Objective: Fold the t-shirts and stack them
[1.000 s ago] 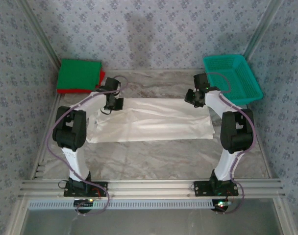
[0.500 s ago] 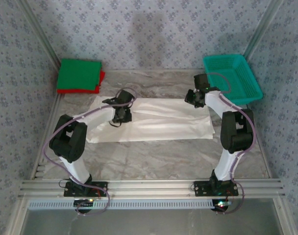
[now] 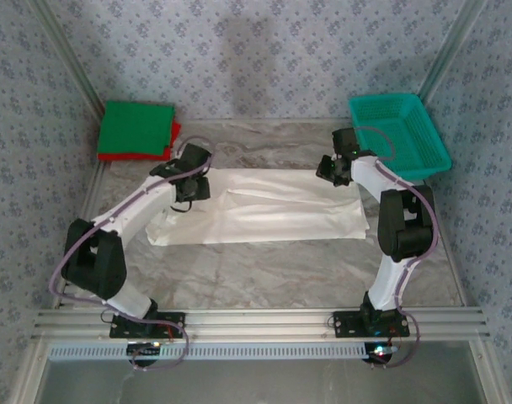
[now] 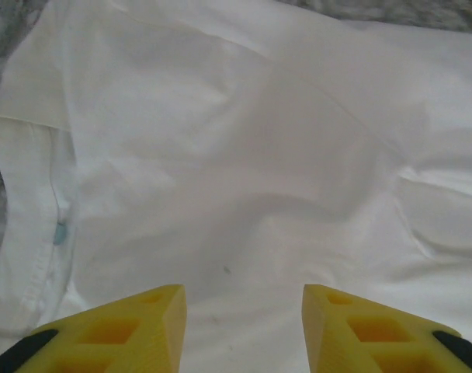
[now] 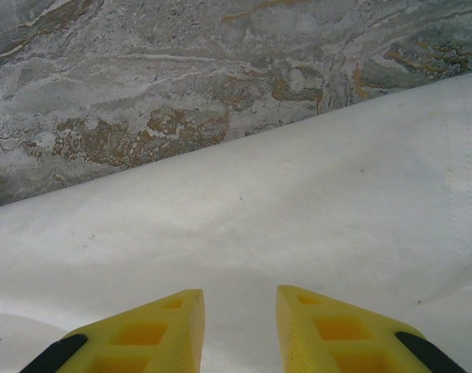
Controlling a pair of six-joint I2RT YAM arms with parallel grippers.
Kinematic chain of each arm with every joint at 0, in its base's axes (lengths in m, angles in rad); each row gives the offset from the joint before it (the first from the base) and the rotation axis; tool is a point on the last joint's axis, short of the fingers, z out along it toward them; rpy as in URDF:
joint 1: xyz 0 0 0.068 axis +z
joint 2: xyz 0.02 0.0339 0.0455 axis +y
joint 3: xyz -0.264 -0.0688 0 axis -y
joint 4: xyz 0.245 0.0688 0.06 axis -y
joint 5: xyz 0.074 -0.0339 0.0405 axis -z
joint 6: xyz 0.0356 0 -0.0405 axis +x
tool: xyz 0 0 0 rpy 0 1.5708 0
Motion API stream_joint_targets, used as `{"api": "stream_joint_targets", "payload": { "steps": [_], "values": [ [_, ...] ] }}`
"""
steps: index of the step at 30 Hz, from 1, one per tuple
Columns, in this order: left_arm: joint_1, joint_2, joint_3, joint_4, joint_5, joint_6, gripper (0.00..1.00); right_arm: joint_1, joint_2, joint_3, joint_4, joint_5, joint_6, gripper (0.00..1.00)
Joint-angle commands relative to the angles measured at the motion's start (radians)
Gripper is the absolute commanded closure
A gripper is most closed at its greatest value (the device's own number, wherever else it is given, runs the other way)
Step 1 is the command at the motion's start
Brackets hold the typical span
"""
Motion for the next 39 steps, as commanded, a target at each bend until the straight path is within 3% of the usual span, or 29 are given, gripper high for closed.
{"api": "stream_joint_targets", "payload": {
  "steps": [1,4,6,7,10,13,21,29,34,39],
  "values": [
    [0.026,0.075,0.014,0.086,0.111,0.138,0.66,0.006,-0.001,-0.005,0.01,-0.009,-0.011,0.67],
    [0.053,0.171,0.106,0.113,0.15,0.15,0.77,0.006,0.005,-0.004,0.005,-0.021,-0.011,0.67],
    [0.075,0.221,0.119,0.174,0.185,0.125,0.95,0.006,0.0,-0.009,0.004,-0.028,-0.011,0.68],
    [0.085,0.232,0.107,0.208,0.189,0.104,0.98,0.006,-0.003,-0.01,0.004,-0.029,-0.014,0.69],
    [0.118,0.248,0.043,0.292,0.148,0.041,0.99,0.001,-0.002,-0.004,-0.022,-0.053,-0.028,0.76],
    [0.158,0.278,-0.011,0.317,0.172,-0.005,1.0,-0.005,0.021,0.01,-0.059,-0.057,-0.048,0.92],
    [0.18,0.225,-0.245,0.414,0.213,-0.11,1.0,-0.003,0.141,0.043,-0.069,0.006,-0.044,0.94],
    [0.178,0.174,-0.368,0.472,0.245,-0.174,1.0,-0.026,0.257,0.116,-0.078,0.002,-0.007,1.0],
    [0.181,0.201,-0.318,0.493,0.23,-0.132,1.0,-0.039,0.212,0.044,-0.042,-0.002,0.02,1.0],
    [0.181,0.335,-0.116,0.465,0.224,-0.063,1.0,-0.028,0.073,-0.123,-0.079,-0.057,0.051,1.0]
  ]
}}
